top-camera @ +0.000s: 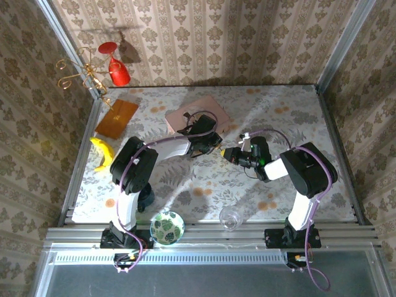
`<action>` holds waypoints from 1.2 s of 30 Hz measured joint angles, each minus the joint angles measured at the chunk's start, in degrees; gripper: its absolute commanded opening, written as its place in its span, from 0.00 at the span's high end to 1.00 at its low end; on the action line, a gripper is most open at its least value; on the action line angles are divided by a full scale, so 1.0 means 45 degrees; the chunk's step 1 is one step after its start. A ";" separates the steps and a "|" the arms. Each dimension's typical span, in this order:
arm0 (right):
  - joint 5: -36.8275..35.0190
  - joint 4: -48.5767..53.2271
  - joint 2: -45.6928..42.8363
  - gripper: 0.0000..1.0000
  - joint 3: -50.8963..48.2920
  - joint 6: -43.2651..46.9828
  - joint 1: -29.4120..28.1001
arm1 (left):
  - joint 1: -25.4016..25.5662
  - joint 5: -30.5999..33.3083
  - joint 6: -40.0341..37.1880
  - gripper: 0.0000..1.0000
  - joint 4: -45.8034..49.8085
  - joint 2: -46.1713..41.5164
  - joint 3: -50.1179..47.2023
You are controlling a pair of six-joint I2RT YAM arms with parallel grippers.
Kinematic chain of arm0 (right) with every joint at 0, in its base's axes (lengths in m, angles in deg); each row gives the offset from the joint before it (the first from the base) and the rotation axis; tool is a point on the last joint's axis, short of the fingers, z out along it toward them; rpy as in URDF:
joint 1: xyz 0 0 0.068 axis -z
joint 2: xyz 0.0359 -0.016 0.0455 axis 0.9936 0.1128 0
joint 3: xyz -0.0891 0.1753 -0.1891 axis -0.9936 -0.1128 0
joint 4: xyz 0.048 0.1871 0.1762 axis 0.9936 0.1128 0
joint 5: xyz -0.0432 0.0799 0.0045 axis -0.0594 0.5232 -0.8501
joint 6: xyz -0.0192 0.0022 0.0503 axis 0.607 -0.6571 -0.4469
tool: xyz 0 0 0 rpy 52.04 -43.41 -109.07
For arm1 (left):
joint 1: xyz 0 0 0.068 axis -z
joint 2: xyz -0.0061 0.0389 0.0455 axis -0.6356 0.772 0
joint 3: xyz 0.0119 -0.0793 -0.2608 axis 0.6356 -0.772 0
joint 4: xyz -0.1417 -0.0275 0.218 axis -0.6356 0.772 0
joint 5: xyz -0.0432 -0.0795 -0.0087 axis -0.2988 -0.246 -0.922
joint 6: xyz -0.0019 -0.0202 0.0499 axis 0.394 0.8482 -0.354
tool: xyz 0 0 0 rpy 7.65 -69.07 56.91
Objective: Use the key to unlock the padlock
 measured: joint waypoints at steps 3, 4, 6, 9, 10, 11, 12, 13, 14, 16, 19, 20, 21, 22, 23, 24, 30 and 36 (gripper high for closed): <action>0.0005 -0.0073 0.0000 0.99 -0.0029 -0.0452 -0.0010 | 0.0010 0.0019 0.0058 1.00 0.0121 0.0000 0.0073; 0.0024 -0.0102 0.0000 0.99 -0.0039 -0.0631 -0.0010 | 0.0010 0.0015 0.0058 1.00 0.0185 0.0000 0.0092; 0.0131 -0.0160 0.0000 0.98 -0.0044 -0.0981 -0.0010 | 0.0015 0.0010 0.0058 1.00 0.0306 0.0000 0.0136; 0.0389 -0.0267 0.0015 0.99 -0.0044 -0.1447 0.0044 | 0.0015 -0.0010 0.0058 1.00 0.0437 0.0000 0.0180; 0.0495 -0.0277 0.0024 0.99 -0.0044 -0.1593 0.0078 | 0.0015 -0.0024 0.0058 1.00 0.0486 0.0000 0.0204; 0.0588 -0.0291 0.0039 0.99 -0.0044 -0.1666 0.0097 | 0.0015 -0.0049 0.0058 1.00 0.0559 0.0000 0.0238; 0.0695 -0.0296 0.0044 0.98 -0.0044 -0.1744 0.0131 | 0.0019 -0.0087 0.0053 1.00 0.0641 0.0000 0.0267; 0.0821 -0.0296 0.0044 0.98 -0.0044 -0.1836 0.0170 | 0.0019 -0.0112 0.0049 1.00 0.0719 0.0000 0.0301; 0.0913 -0.0291 0.0044 0.98 -0.0044 -0.1899 0.0194 | 0.0024 -0.0151 0.0034 1.00 0.0787 0.0000 0.0330; 0.1064 -0.0253 0.0044 0.98 -0.0044 -0.1977 0.0238 | 0.0024 -0.0223 0.0000 1.00 0.0918 0.0000 0.0374; 0.1209 -0.0248 0.0044 0.98 -0.0044 -0.2059 0.0243 | 0.0029 -0.0301 -0.0083 1.00 0.1039 0.0000 0.0418; 0.1248 -0.0243 0.0044 0.98 -0.0044 -0.2079 0.0243 | 0.0029 -0.0311 -0.0102 1.00 0.1069 0.0000 0.0418; 0.1268 -0.0248 0.0044 0.98 -0.0044 -0.2147 0.0243 | 0.0029 -0.0330 -0.0136 1.00 0.1088 -0.0019 0.0423; 0.1316 -0.0243 0.0044 0.98 -0.0044 -0.2215 0.0243 | 0.0029 -0.0374 -0.0180 1.00 0.1146 -0.0024 0.0427; 0.1360 -0.0209 0.0044 0.99 -0.0044 -0.2263 0.0243 | 0.0029 -0.0393 -0.0243 1.00 0.1214 -0.0024 0.0447; 0.1409 -0.0155 0.0044 0.99 -0.0044 -0.2312 0.0243 | 0.0029 -0.0427 -0.0306 1.00 0.1292 -0.0024 0.0491; 0.2006 0.0189 -0.0039 1.00 0.0039 -0.2293 0.0364 | 0.0204 -0.1146 -0.1069 1.00 0.2375 -0.0044 0.0884; 0.2429 0.0471 -0.0063 1.00 0.0039 -0.2069 0.0486 | 0.0204 -0.1355 -0.1438 1.00 0.2696 -0.0044 0.0937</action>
